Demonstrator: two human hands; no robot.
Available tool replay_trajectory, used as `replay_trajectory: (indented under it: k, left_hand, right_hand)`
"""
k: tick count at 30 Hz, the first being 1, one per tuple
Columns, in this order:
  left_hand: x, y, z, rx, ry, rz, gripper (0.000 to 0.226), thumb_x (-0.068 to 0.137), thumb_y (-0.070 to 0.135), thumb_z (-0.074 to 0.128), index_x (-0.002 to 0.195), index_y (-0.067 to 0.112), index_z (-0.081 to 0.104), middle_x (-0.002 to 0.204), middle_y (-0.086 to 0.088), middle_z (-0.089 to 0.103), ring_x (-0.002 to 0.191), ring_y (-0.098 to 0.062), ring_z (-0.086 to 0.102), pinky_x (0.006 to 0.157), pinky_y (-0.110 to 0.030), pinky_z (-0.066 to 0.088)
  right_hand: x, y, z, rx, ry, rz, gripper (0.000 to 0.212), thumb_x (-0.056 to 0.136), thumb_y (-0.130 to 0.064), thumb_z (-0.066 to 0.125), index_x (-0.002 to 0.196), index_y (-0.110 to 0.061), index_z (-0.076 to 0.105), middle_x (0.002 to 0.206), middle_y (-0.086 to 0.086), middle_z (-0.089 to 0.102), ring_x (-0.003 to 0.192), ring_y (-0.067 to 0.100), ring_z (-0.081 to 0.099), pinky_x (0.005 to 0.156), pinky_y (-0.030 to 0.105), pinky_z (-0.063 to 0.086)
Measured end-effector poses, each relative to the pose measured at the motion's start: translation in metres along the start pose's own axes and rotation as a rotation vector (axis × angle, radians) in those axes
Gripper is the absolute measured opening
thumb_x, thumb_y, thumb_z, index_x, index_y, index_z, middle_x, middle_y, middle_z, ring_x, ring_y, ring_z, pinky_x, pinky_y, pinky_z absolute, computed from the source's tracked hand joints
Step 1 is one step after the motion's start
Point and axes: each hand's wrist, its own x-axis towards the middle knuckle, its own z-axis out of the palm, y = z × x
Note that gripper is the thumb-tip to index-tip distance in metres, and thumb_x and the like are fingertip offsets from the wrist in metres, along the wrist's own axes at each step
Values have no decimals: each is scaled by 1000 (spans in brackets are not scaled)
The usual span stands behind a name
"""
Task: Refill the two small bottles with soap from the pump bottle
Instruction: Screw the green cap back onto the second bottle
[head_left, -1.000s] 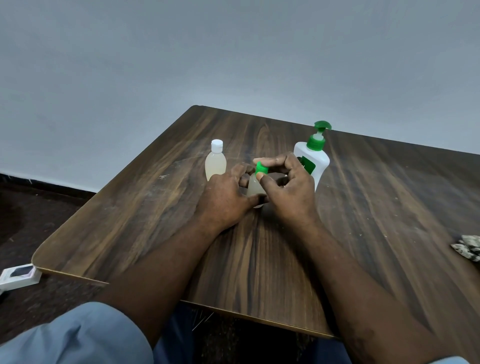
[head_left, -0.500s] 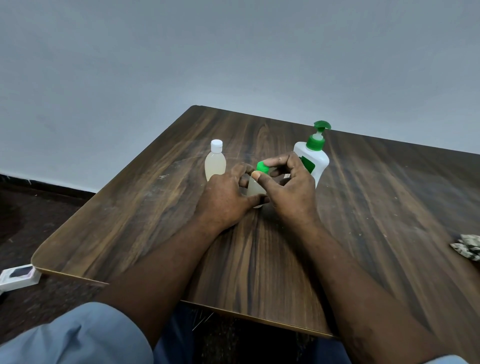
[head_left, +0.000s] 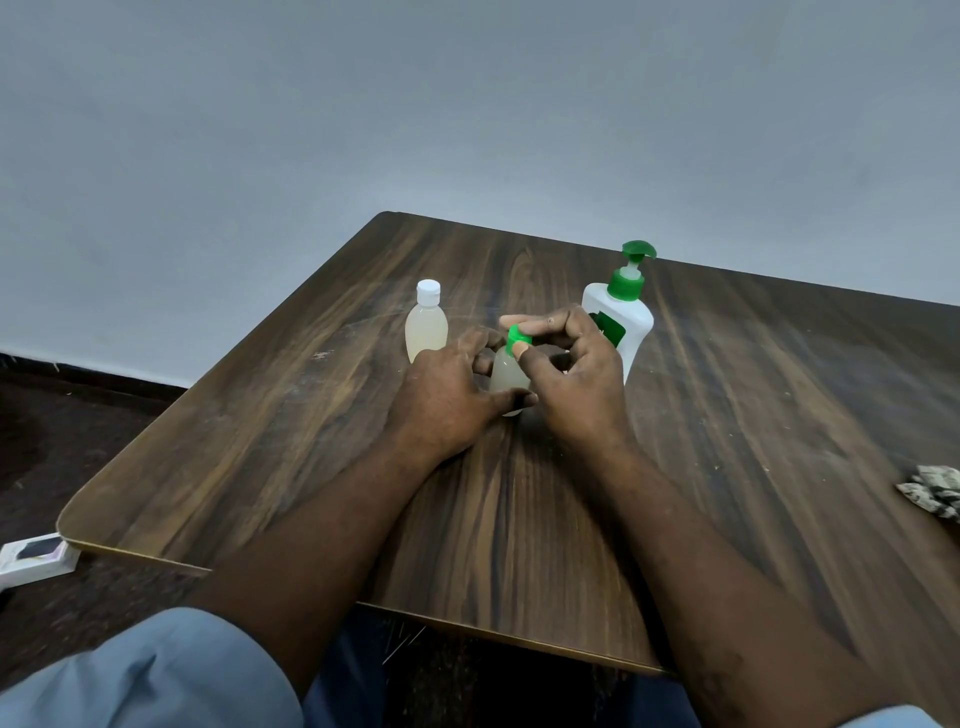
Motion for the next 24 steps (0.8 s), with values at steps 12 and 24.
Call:
replay_trajectory:
  k: [12,24]
  left_hand:
    - [0,0,0,17,8,3,61,69,59,82,120,37,57,94,16,70,91,-2,63,67,-19,42]
    - [1,-1,1,57,-31,39,80,62,79,59,131,37,59,106,11,73,97,-7,66,80,-38,56]
  right_hand:
    - [-2,-2,0,-10,8,0,18,89,-9,77,95,-22,68,112,-14,78,94,13,72,83,48,62]
    - [1,1,-2,50,-44,19,15,93,-7,75,103,-15,67,112,-8,80,103,6,74,92,36,62]
